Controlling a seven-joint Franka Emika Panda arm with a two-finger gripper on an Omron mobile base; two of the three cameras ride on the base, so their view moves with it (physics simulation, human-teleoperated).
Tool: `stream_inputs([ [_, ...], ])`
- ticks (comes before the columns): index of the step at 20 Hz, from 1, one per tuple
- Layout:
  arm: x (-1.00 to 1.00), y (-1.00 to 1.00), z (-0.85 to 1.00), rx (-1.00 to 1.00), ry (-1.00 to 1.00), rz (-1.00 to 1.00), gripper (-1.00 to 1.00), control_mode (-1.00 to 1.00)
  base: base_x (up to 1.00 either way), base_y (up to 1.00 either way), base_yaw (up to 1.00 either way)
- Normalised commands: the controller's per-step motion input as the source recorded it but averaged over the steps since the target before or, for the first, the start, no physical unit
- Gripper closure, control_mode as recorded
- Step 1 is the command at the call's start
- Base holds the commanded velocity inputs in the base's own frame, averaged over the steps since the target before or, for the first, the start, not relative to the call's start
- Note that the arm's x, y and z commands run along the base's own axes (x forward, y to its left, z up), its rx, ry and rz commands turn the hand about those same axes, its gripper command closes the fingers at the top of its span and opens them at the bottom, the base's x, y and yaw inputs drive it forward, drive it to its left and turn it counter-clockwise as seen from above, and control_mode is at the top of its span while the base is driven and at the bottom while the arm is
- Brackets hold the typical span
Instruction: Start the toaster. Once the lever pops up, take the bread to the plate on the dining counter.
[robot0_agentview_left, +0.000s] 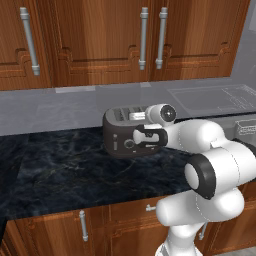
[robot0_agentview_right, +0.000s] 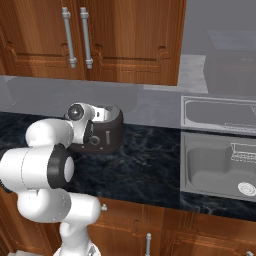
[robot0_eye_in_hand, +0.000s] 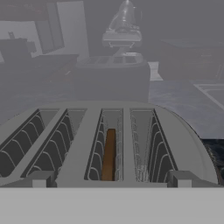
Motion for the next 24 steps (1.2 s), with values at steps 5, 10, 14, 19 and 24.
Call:
stream_inputs([
  [5, 0.00, 0.00, 0.00, 0.00, 0.00, 0.00, -1.00, -1.00, 0.00, 0.00, 0.00],
  [10, 0.00, 0.00, 0.00, 0.00, 0.00, 0.00, -1.00, -1.00, 0.00, 0.00, 0.00],
  [14, 0.00, 0.00, 0.00, 0.00, 0.00, 0.00, -1.00, -1.00, 0.00, 0.00, 0.00],
  [19, 0.00, 0.00, 0.00, 0.00, 0.00, 0.00, -1.00, -1.00, 0.00, 0.00, 0.00],
  [24, 0.00, 0.00, 0.00, 0.00, 0.00, 0.00, -1.00, -1.00, 0.00, 0.00, 0.00],
])
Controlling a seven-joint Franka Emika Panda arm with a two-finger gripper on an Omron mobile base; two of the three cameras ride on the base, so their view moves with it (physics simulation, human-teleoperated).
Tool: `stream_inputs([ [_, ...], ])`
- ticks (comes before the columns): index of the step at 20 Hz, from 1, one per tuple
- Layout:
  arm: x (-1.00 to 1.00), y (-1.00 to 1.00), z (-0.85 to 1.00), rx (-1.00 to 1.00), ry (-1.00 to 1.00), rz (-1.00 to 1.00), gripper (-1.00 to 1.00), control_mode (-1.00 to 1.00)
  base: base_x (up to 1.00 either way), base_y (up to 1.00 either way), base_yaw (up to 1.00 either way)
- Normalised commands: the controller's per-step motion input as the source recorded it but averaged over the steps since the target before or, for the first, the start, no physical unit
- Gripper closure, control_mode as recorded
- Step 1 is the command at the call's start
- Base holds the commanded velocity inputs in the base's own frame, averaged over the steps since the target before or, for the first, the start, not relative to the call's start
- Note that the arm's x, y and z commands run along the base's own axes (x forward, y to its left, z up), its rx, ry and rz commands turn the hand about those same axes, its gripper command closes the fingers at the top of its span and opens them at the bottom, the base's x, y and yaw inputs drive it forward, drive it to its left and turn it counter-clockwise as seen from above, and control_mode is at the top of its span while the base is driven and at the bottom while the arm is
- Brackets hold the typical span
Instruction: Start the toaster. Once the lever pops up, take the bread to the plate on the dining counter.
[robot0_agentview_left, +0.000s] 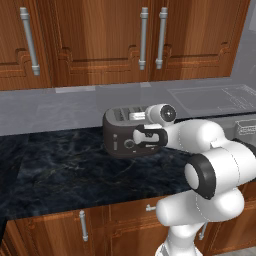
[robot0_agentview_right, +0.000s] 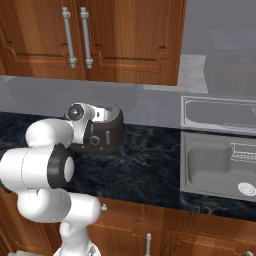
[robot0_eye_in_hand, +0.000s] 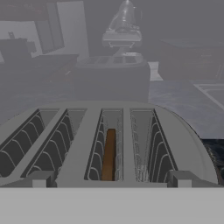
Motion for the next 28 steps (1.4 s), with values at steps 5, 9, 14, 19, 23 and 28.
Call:
stream_inputs([
  [5, 0.00, 0.00, 0.00, 0.00, 0.00, 0.00, -1.00, -1.00, 0.00, 0.00, 0.00],
  [9, 0.00, 0.00, 0.00, 0.00, 0.00, 0.00, -1.00, -1.00, 0.00, 0.00, 0.00],
  [14, 0.00, 0.00, 0.00, 0.00, 0.00, 0.00, -1.00, -1.00, 0.00, 0.00, 0.00],
  [19, 0.00, 0.00, 0.00, 0.00, 0.00, 0.00, -1.00, -1.00, 0.00, 0.00, 0.00],
  [23, 0.00, 0.00, 0.00, 0.00, 0.00, 0.00, -1.00, -1.00, 0.00, 0.00, 0.00],
  [28, 0.00, 0.00, 0.00, 0.00, 0.00, 0.00, -1.00, -1.00, 0.00, 0.00, 0.00],
])
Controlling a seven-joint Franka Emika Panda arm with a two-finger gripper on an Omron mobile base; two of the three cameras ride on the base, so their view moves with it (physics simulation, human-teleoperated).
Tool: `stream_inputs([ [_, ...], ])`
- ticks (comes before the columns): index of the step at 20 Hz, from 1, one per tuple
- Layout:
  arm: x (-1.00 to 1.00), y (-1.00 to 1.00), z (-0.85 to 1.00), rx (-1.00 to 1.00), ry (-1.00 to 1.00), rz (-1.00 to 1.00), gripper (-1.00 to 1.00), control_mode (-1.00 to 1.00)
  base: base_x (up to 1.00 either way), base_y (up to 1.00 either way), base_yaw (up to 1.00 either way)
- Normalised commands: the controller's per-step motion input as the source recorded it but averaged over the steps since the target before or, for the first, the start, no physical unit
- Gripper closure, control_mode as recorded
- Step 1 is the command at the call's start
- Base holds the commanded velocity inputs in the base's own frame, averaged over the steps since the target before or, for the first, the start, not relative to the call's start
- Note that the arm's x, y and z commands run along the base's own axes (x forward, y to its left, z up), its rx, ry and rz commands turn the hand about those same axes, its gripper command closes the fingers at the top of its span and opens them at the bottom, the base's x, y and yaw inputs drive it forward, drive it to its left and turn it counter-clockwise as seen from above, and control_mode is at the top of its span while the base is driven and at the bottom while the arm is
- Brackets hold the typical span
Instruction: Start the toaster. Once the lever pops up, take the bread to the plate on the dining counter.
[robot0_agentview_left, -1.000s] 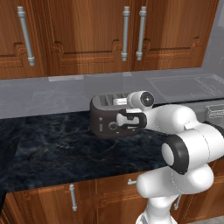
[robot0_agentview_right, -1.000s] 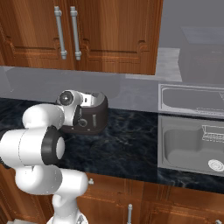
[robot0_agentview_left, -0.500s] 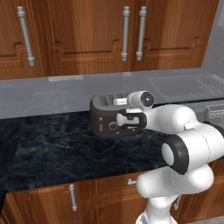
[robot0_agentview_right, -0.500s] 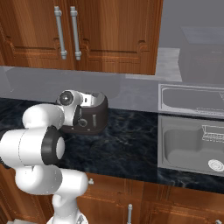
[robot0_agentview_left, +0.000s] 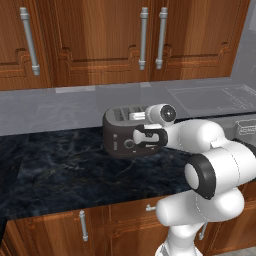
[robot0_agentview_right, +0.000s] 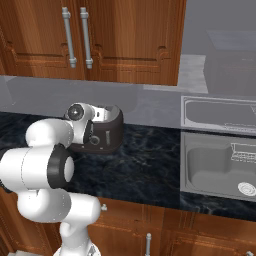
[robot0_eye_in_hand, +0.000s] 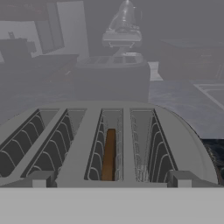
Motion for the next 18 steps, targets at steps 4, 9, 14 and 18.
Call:
stream_inputs([
  [4, 0.00, 0.00, 0.00, 0.00, 0.00, 0.00, -1.00, -1.00, 0.00, 0.00, 0.00],
  [9, 0.00, 0.00, 0.00, 0.00, 0.00, 0.00, -1.00, -1.00, 0.00, 0.00, 0.00],
  [14, 0.00, 0.00, 0.00, 0.00, 0.00, 0.00, -1.00, -1.00, 0.00, 0.00, 0.00],
  [18, 0.00, 0.00, 0.00, 0.00, 0.00, 0.00, -1.00, -1.00, 0.00, 0.00, 0.00],
])
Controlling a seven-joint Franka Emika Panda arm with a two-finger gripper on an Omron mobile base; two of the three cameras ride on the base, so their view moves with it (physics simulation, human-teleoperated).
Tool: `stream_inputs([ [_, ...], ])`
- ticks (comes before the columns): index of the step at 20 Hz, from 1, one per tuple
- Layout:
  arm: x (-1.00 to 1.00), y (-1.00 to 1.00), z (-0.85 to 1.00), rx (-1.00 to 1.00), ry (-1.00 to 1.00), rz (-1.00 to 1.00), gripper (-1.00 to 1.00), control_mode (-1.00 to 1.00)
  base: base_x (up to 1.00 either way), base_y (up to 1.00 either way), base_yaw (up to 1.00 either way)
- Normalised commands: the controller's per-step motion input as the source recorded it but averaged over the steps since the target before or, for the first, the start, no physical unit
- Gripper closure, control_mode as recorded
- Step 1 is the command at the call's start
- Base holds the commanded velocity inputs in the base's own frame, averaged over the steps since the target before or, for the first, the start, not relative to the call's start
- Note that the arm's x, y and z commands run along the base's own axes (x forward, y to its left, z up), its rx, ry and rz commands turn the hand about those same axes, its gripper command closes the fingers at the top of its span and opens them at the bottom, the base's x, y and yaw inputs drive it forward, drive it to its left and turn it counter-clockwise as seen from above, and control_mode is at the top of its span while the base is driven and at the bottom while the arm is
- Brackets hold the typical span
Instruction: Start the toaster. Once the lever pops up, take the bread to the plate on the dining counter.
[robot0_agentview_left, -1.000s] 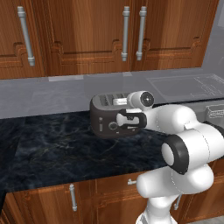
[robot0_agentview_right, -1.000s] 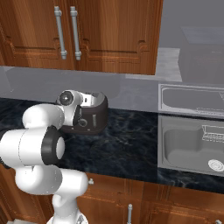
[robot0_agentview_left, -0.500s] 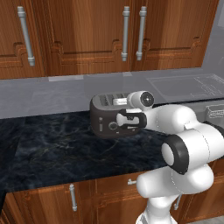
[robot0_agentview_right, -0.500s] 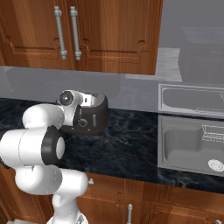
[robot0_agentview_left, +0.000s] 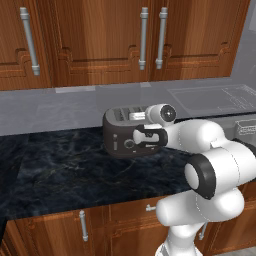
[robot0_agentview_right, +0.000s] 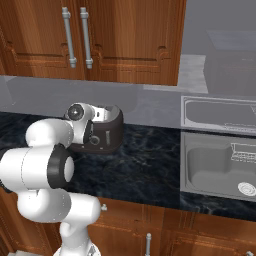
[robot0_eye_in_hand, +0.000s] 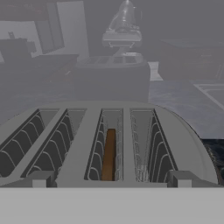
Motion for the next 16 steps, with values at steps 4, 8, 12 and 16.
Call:
stream_inputs([
  [4, 0.00, 0.00, 0.00, 0.00, 0.00, 0.00, -1.00, -1.00, 0.00, 0.00, 0.00],
  [8, 0.00, 0.00, 0.00, 0.00, 0.00, 0.00, -1.00, -1.00, 0.00, 0.00, 0.00],
  [12, 0.00, 0.00, 0.00, 0.00, 0.00, 0.00, -1.00, -1.00, 0.00, 0.00, 0.00],
  [16, 0.00, 0.00, 0.00, 0.00, 0.00, 0.00, -1.00, -1.00, 0.00, 0.00, 0.00],
])
